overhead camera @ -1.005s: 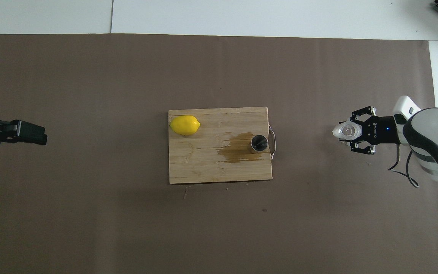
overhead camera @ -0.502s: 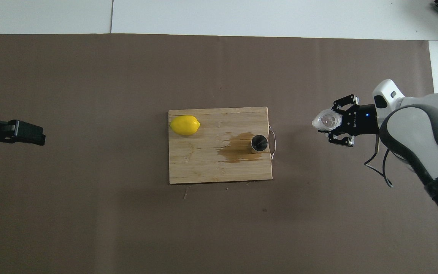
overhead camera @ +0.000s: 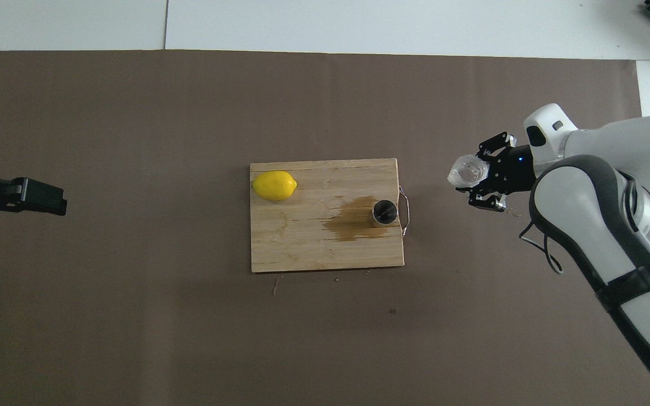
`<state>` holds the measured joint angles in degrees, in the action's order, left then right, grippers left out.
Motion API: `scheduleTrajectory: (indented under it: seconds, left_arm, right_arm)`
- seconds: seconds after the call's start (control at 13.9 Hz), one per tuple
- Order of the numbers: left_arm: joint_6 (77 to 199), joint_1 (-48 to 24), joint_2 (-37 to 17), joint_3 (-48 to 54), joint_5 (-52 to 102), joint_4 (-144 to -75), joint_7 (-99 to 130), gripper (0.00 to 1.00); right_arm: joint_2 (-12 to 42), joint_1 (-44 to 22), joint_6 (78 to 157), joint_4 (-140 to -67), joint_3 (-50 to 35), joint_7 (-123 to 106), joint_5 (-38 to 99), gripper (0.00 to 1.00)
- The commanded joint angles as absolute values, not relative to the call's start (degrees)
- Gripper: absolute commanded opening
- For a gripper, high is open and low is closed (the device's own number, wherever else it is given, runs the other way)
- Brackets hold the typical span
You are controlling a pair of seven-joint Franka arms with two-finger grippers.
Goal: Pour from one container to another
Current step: 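Lift the clear glass and carry it over the metal cup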
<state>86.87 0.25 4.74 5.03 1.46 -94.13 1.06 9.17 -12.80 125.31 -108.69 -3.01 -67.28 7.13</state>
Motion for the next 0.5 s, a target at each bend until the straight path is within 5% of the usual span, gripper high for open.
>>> scheduleTrajectory:
  seconds: [0.0,0.43]
  left_arm:
    - [86.48,0.35,6.42,4.92,1.41,-95.71,1.67,1.00]
    - [86.48,0.35,6.42,5.01,1.41,-95.71,1.67,1.00]
  right_arm:
    - [9.49,-14.58,125.60,-107.93,-2.90,-66.18,0.99,0.00]
    - [8.70,-18.09,125.42,-109.07,-2.90,-63.20,-6.32,0.00]
